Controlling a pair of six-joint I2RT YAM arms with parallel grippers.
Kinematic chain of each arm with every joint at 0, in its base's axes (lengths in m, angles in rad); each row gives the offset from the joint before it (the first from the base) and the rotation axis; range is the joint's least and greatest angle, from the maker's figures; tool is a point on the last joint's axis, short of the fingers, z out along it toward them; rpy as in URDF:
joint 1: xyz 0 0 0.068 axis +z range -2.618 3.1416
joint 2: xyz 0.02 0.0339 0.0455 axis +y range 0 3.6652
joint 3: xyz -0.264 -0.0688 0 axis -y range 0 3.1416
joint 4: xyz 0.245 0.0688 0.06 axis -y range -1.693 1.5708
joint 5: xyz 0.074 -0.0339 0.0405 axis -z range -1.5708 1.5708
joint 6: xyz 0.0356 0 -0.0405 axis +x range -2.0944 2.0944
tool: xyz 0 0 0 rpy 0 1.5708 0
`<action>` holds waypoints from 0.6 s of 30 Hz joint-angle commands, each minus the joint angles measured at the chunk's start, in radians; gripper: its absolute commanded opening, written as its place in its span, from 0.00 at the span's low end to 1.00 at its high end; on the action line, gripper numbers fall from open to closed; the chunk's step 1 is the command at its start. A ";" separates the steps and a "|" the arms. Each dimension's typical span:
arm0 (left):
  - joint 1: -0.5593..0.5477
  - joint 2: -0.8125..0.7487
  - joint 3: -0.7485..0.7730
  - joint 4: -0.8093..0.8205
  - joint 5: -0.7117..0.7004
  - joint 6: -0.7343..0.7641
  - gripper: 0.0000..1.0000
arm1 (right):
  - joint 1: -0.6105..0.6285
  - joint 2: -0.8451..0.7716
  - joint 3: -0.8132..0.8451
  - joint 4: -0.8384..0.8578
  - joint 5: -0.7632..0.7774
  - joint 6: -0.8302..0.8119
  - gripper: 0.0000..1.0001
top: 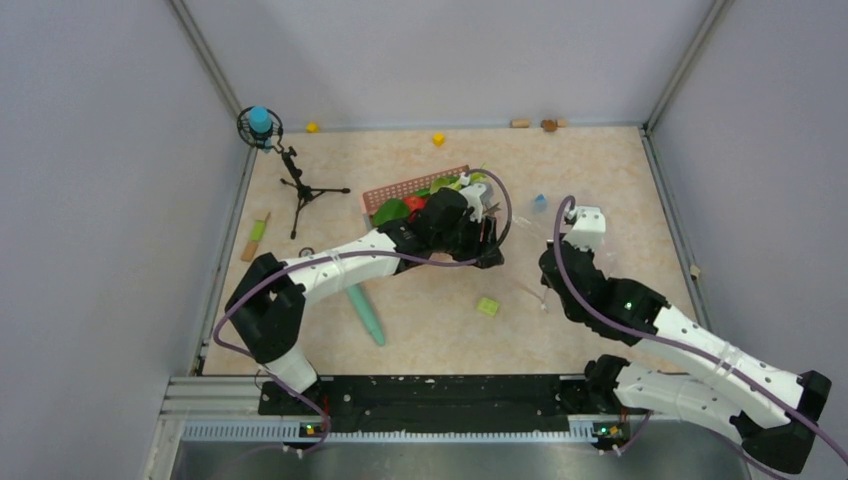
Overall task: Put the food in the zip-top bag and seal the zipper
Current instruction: Open the zipper of the food storage bag.
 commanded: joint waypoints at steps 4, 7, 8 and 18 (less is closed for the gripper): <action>0.003 -0.090 0.027 0.023 0.068 0.120 0.87 | 0.002 0.047 0.003 0.139 0.001 0.077 0.00; 0.003 -0.163 -0.007 0.020 -0.003 0.178 0.97 | 0.002 0.054 0.001 0.139 0.017 0.100 0.00; 0.003 -0.186 -0.013 0.009 -0.044 0.198 0.97 | 0.001 0.053 0.001 0.140 0.021 0.102 0.00; 0.045 -0.235 0.042 -0.049 -0.445 0.460 0.97 | -0.037 0.081 0.022 0.068 -0.028 0.084 0.00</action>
